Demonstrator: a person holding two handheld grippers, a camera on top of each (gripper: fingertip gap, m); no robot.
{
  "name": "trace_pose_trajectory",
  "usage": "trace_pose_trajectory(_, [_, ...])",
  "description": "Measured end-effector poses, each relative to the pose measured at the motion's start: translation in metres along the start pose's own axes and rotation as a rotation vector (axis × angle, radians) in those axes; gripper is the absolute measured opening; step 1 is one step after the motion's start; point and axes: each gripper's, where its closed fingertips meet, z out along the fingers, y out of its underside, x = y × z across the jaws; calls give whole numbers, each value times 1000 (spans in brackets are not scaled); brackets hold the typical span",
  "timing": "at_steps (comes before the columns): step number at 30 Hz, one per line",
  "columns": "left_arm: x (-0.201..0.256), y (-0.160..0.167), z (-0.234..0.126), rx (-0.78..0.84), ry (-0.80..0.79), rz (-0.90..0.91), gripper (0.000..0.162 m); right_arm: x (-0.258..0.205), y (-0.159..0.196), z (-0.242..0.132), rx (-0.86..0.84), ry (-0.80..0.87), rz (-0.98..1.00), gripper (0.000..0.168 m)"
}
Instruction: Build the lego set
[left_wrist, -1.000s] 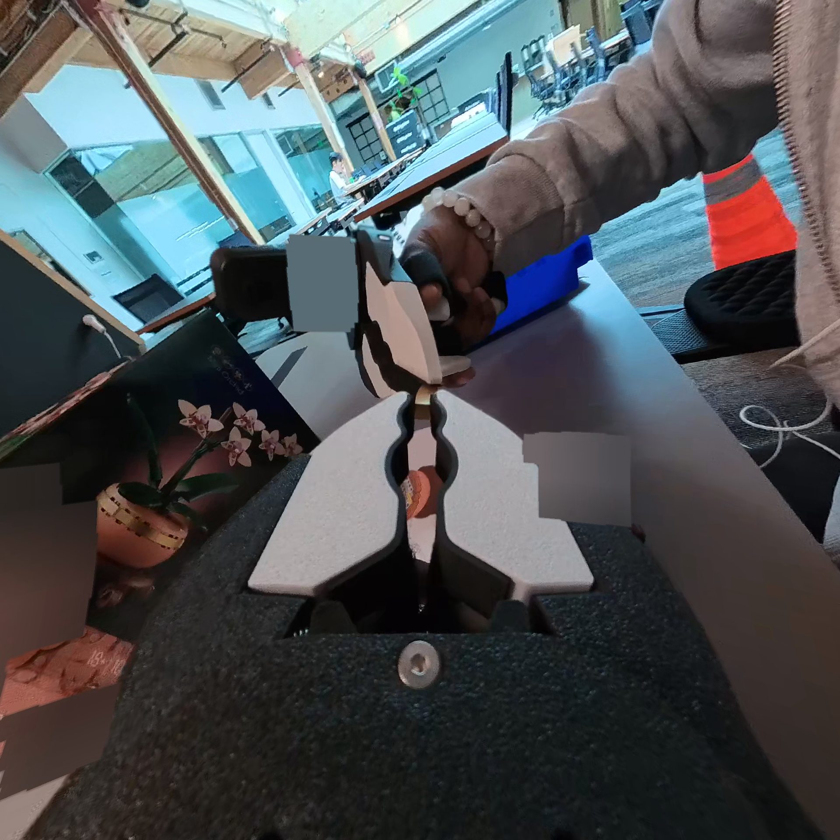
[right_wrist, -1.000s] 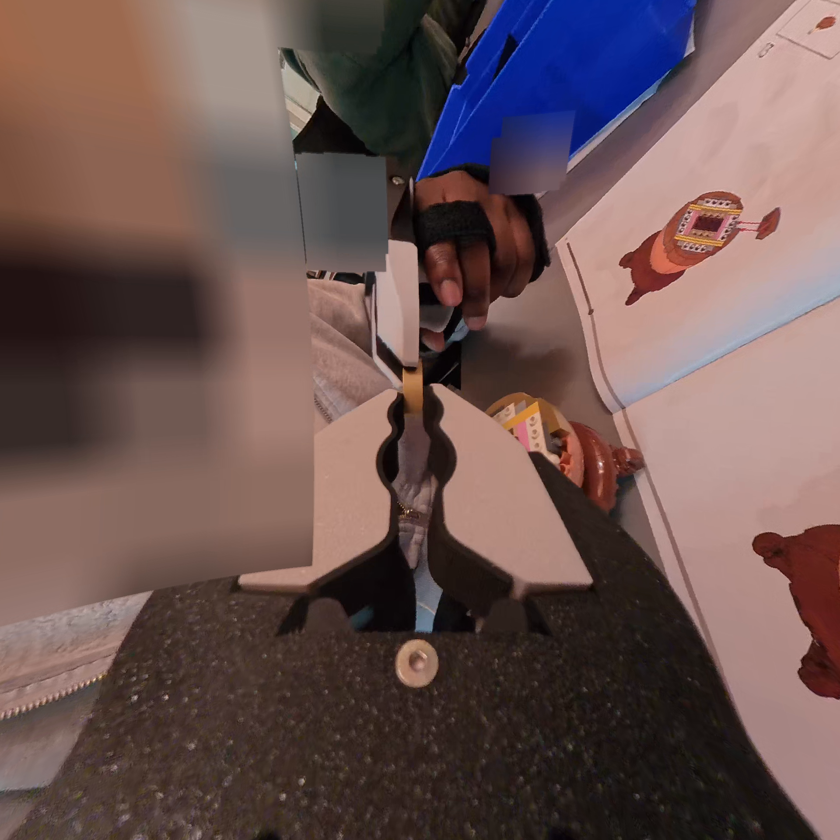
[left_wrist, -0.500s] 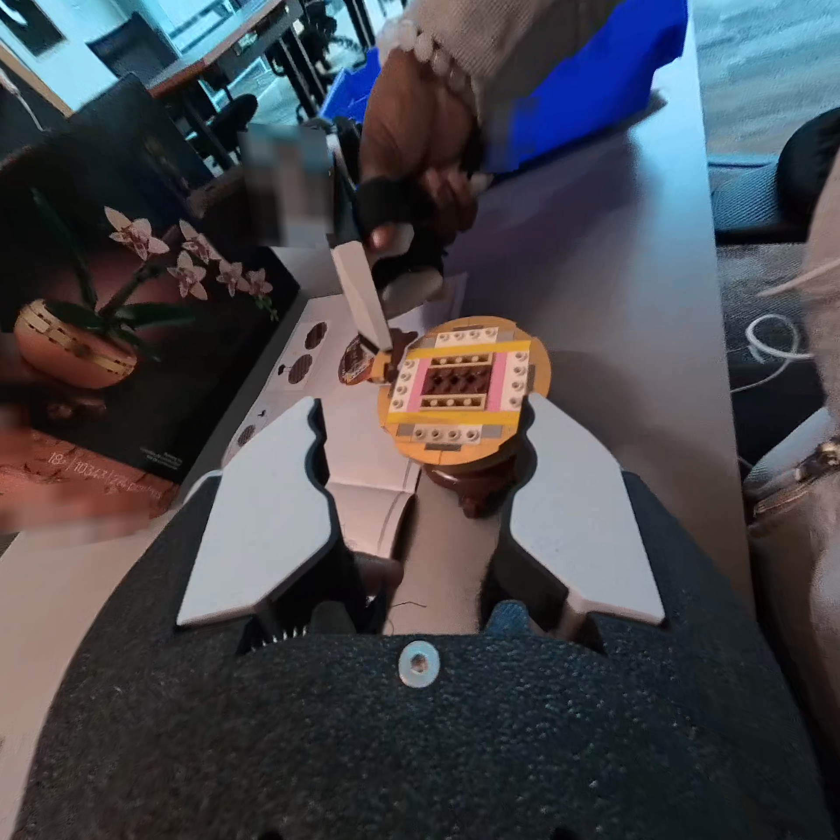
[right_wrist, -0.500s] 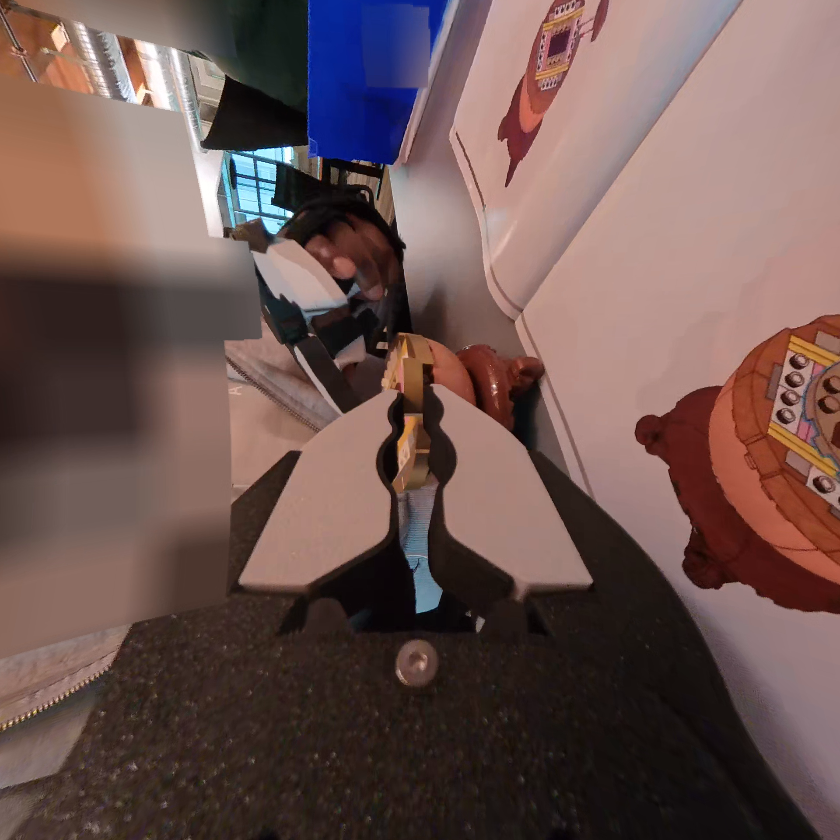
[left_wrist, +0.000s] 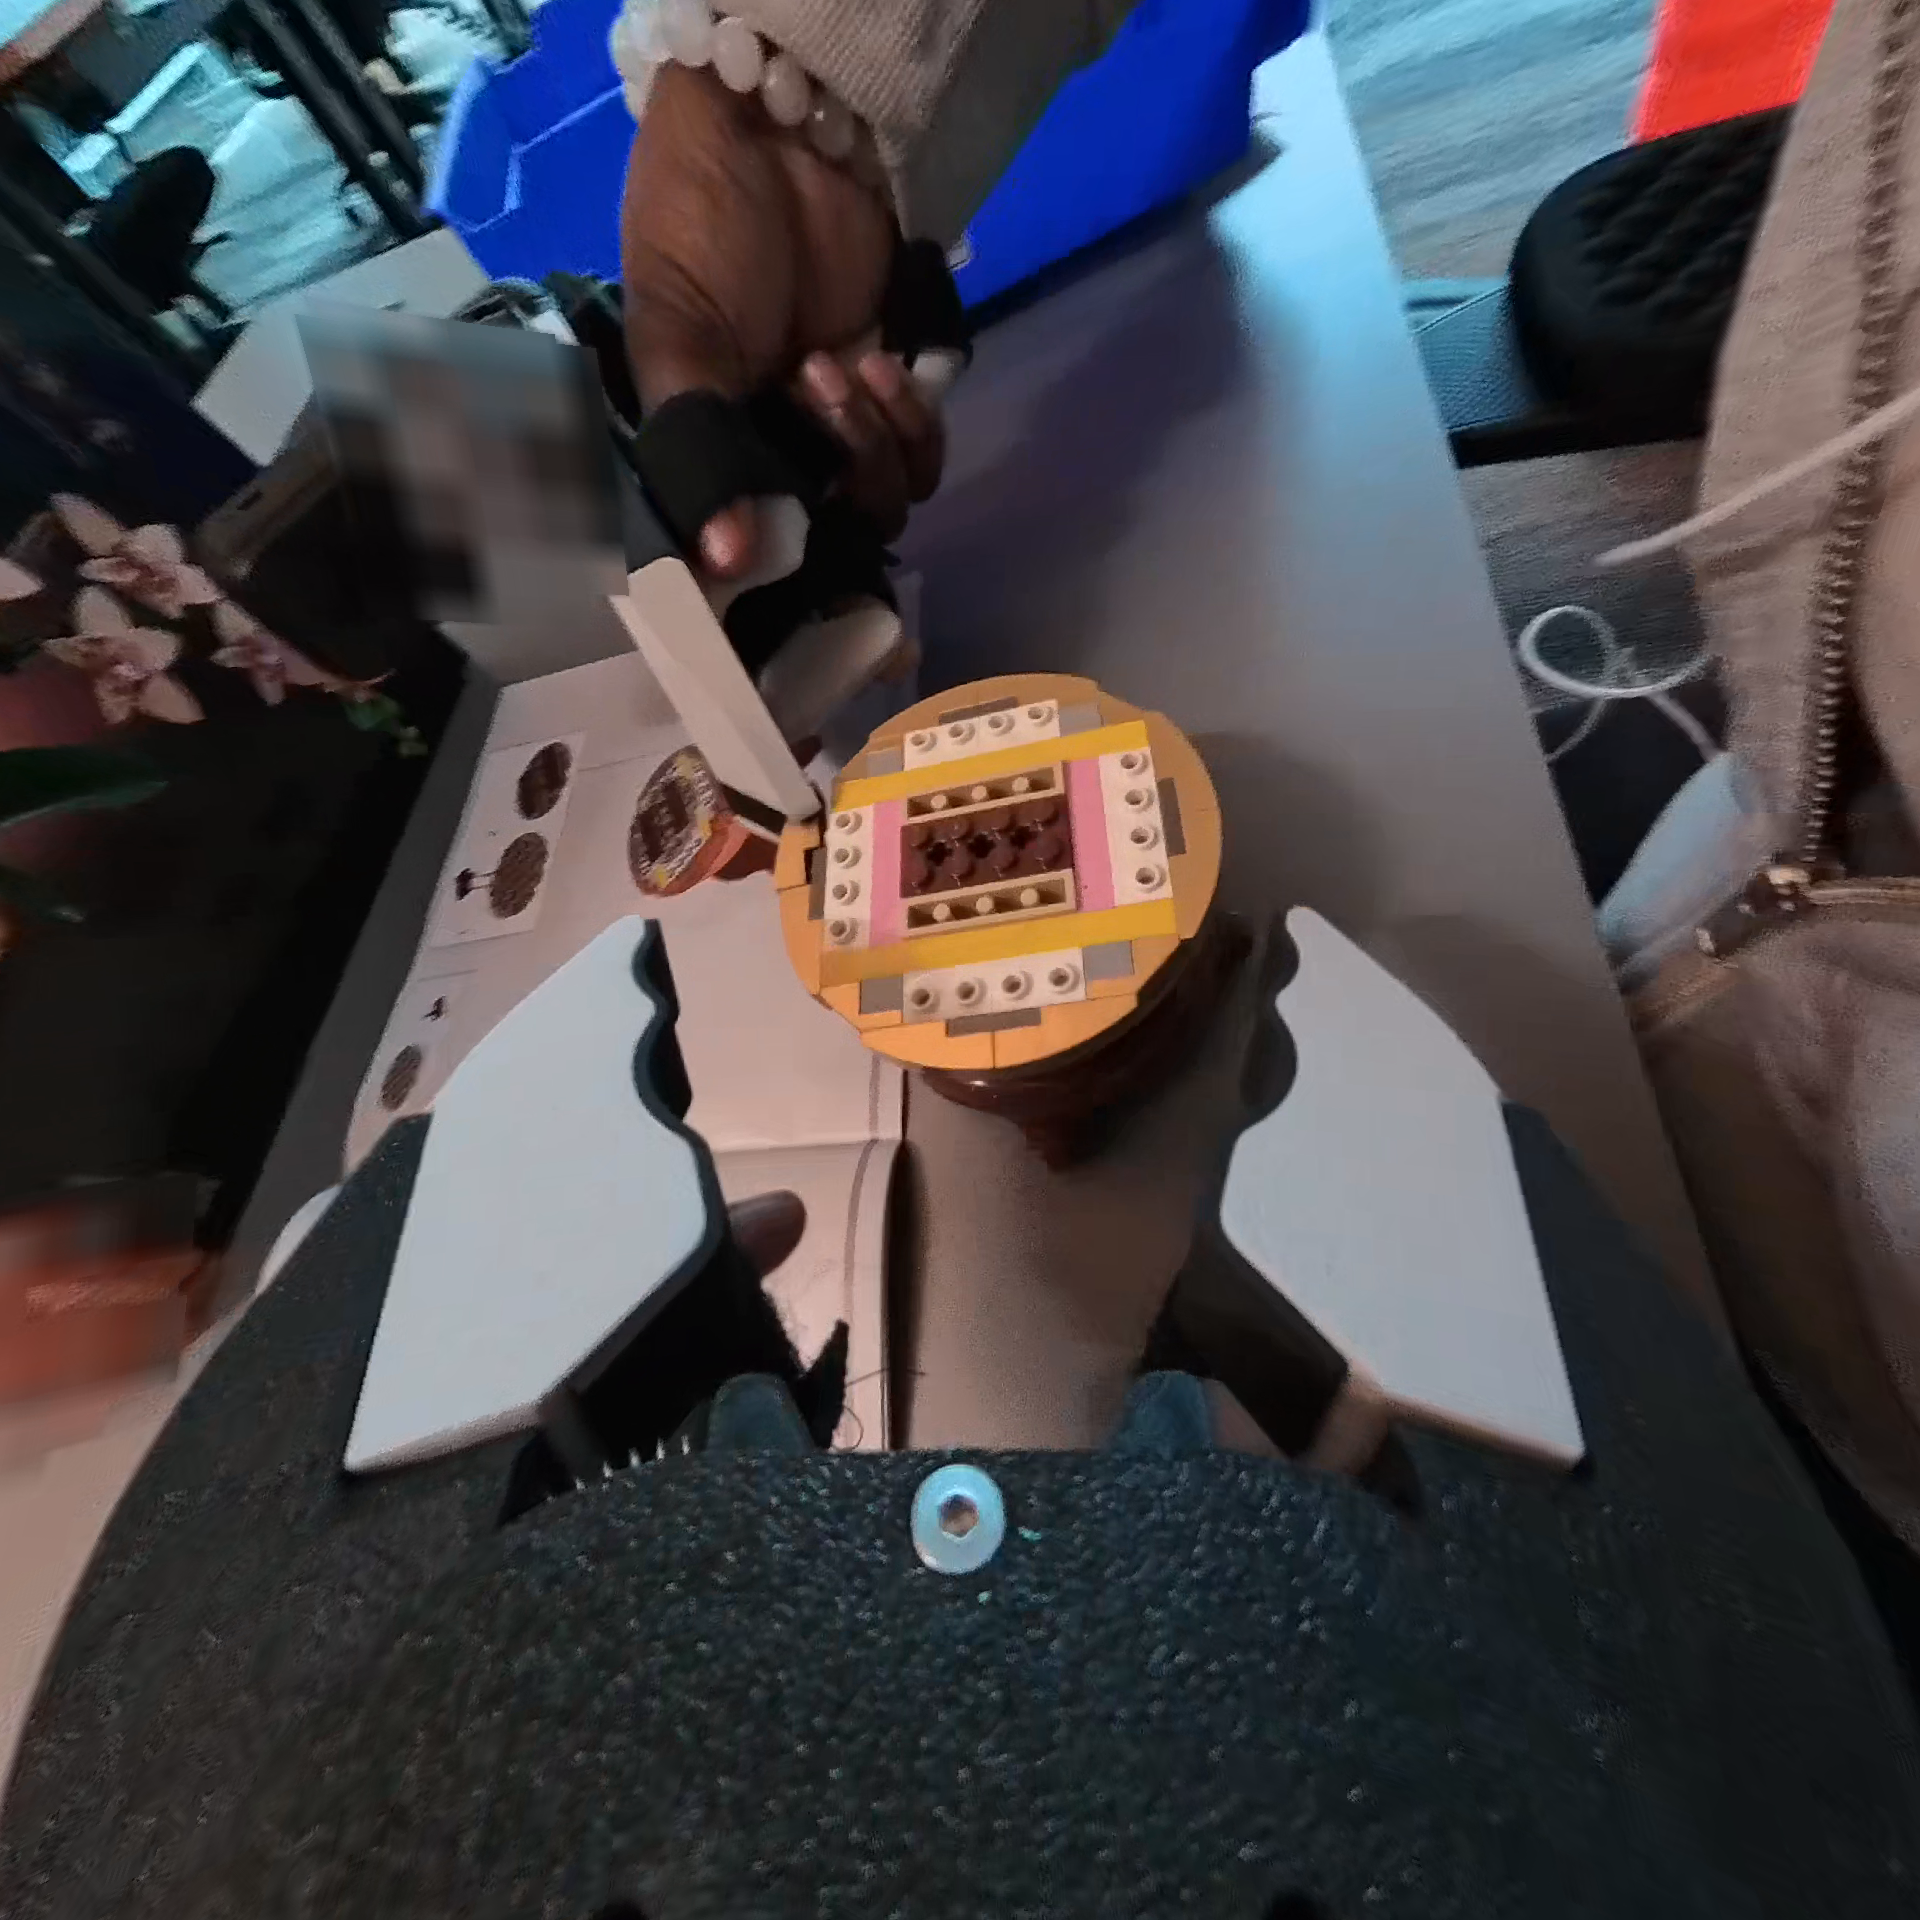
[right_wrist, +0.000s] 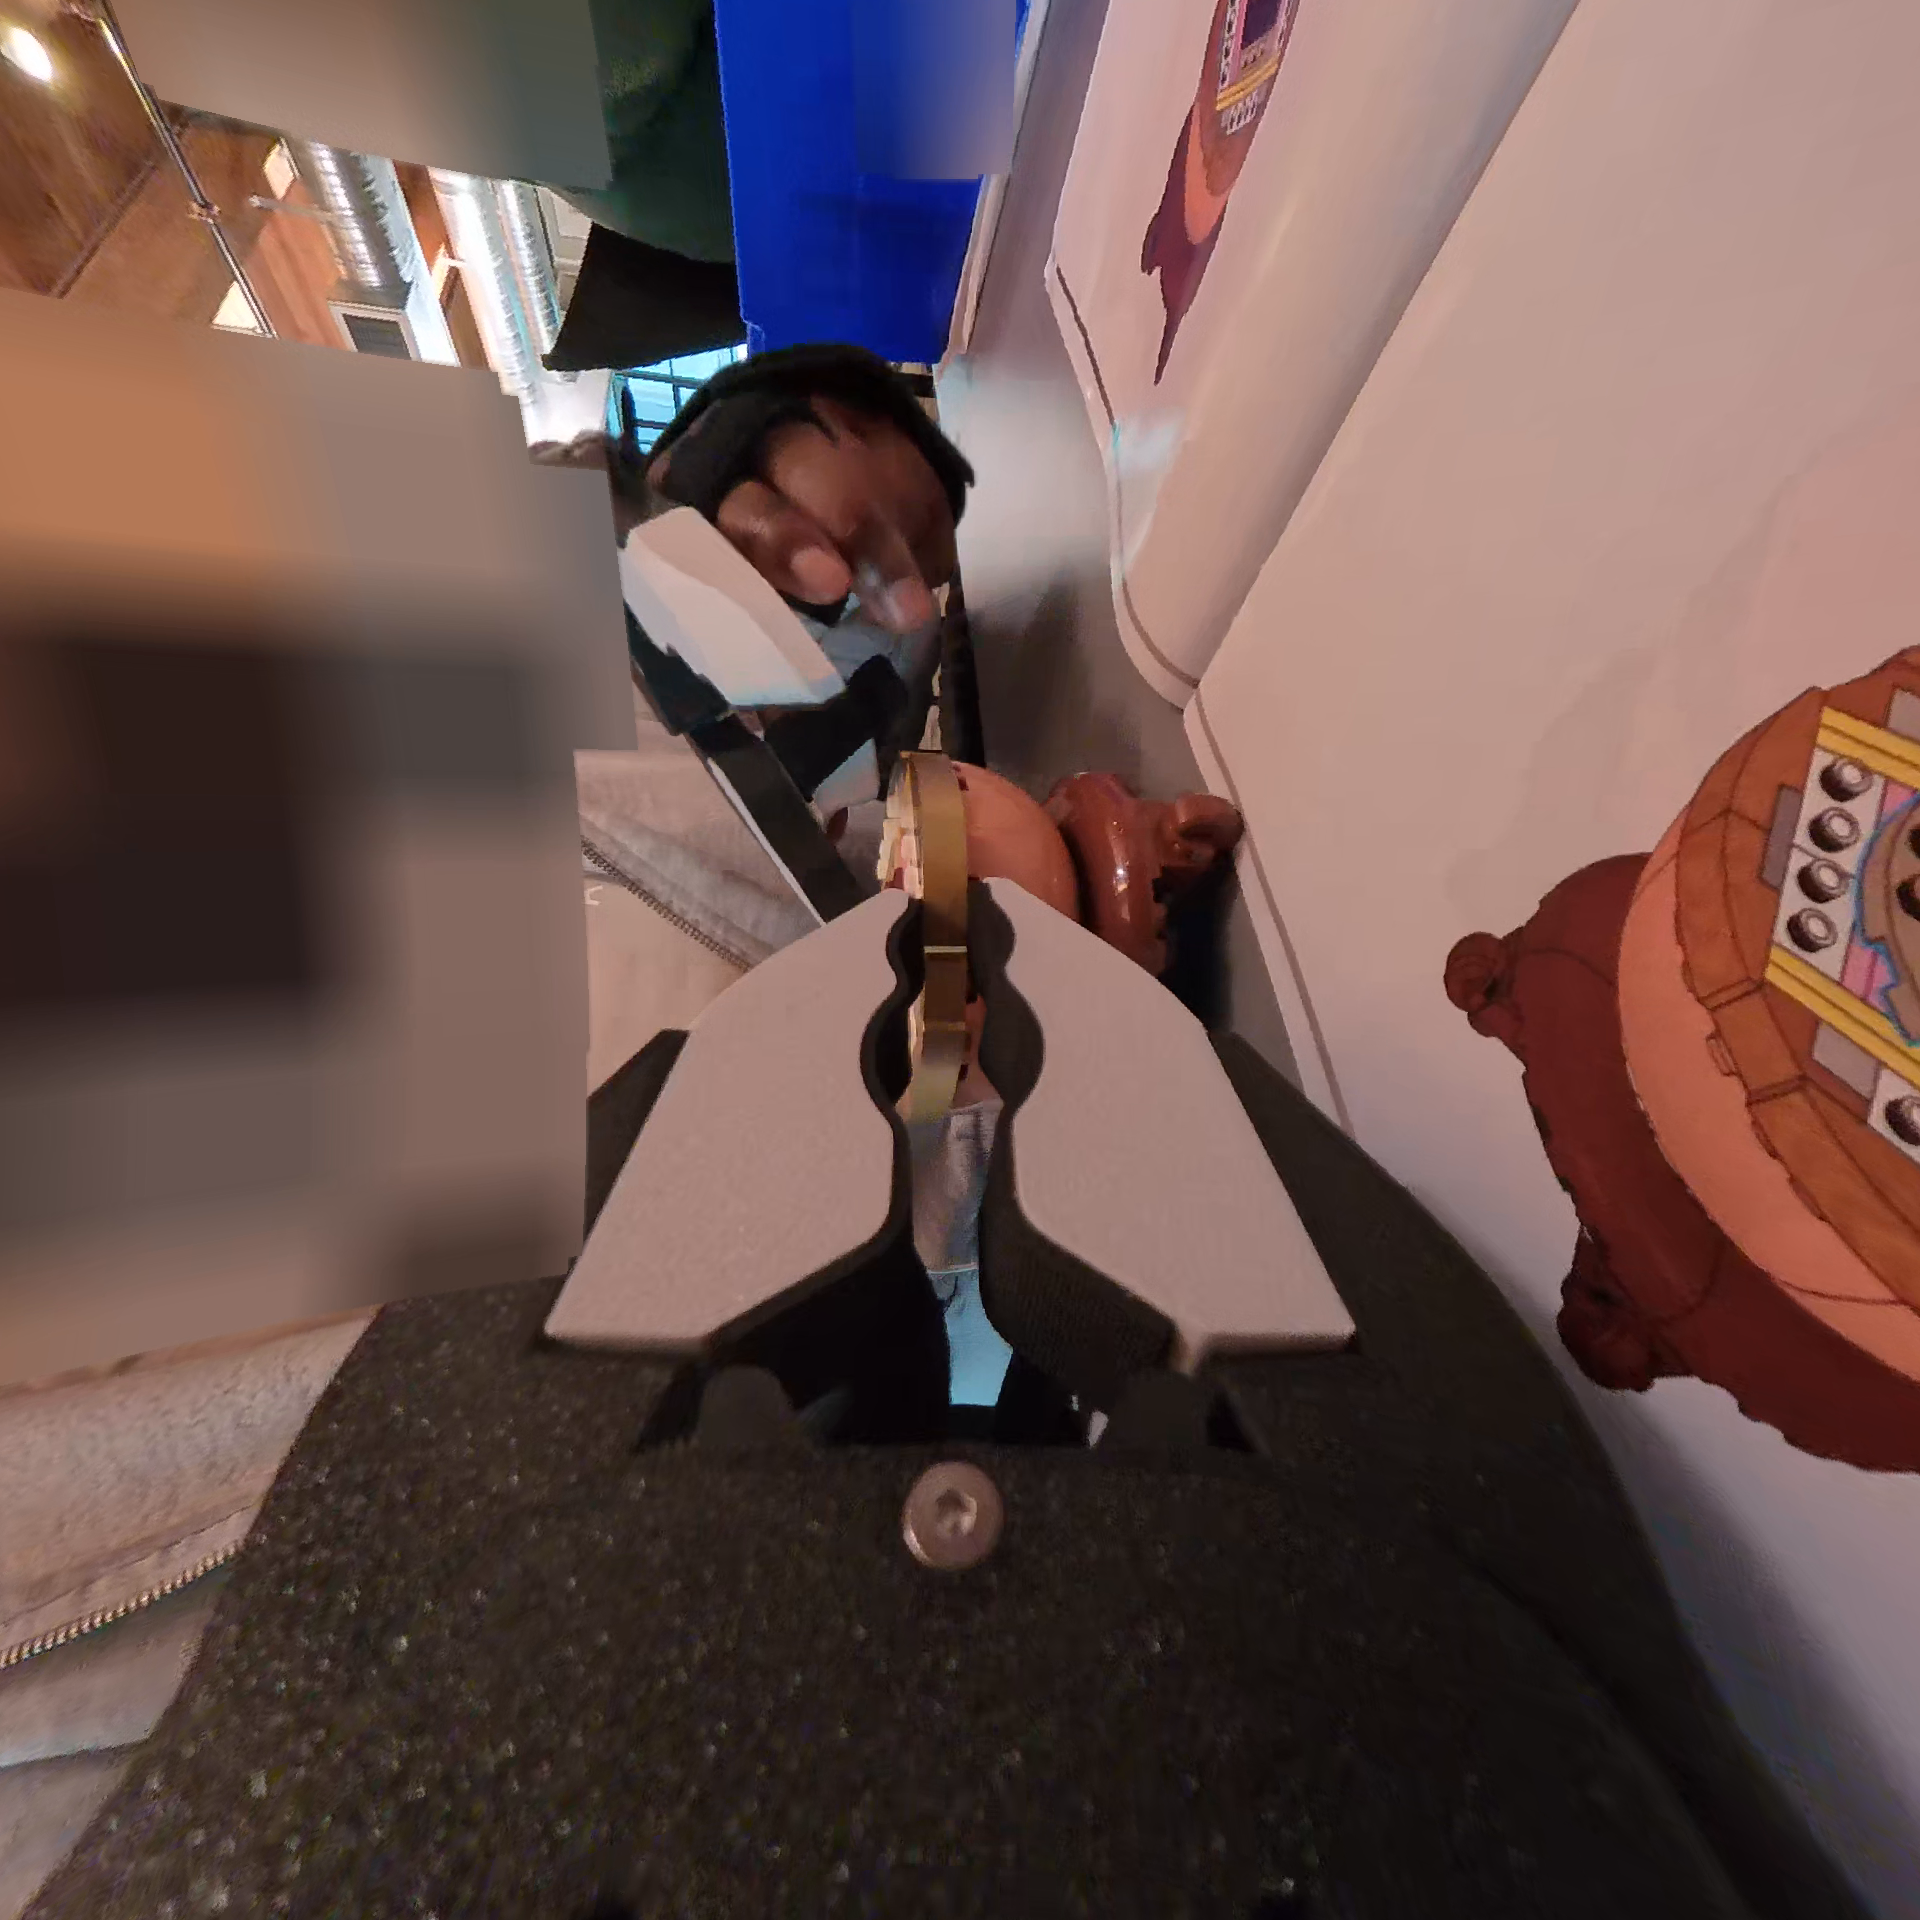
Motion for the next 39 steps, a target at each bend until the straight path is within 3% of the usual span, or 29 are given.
trace_pose_trajectory(11, [11, 4, 10, 85, 229, -15, 102, -1, 1, 6, 36, -90, 25, 7])
trace_pose_trajectory(14, [12, 0, 9, 140, 234, 5, 90, -1, 2, 8, 33, -105, 22, 7])
trace_pose_trajectory(17, [13, 2, 10, 151, 258, -30, 89, -1, 3, 7, 20, -105, 8, 7])
trace_pose_trajectory(31, [13, 5, 13, 181, 228, -26, 89, -1, 1, 8, 53, -85, 1, 7])
trace_pose_trajectory(34, [11, 5, 14, 177, 219, -35, 97, -1, 0, 8, 66, -81, 5, 7])
trace_pose_trajectory(39, [14, 4, 13, 186, 228, -21, 89, -1, 1, 8, 59, -82, -2, 7])
